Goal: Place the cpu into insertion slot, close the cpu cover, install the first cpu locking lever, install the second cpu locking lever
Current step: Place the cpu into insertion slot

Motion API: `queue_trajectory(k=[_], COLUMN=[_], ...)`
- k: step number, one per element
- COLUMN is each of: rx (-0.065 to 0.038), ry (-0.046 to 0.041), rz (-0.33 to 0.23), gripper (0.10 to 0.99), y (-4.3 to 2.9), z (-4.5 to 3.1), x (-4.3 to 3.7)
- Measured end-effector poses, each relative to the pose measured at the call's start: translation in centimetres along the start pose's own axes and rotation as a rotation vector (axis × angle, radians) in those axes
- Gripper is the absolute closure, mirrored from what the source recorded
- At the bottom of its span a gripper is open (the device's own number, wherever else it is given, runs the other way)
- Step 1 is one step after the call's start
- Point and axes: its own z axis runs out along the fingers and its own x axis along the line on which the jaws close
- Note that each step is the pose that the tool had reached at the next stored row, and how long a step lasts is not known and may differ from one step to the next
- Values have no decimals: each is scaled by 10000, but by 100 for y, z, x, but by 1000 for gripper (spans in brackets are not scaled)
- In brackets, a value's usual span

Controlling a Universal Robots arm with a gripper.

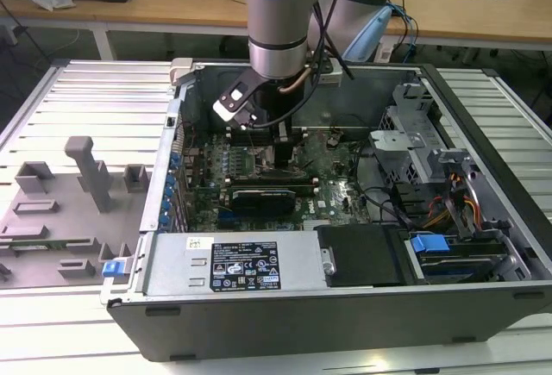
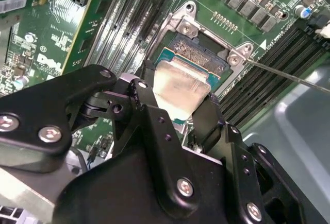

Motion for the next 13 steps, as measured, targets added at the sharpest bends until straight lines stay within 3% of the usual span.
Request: queue_trajectory(k=[6,13], rx=[-1,-1], ry=[1,-5], rz=[1,-1], gripper=[545,545], y=[-4,-30], z=[34,100], x=[2,85])
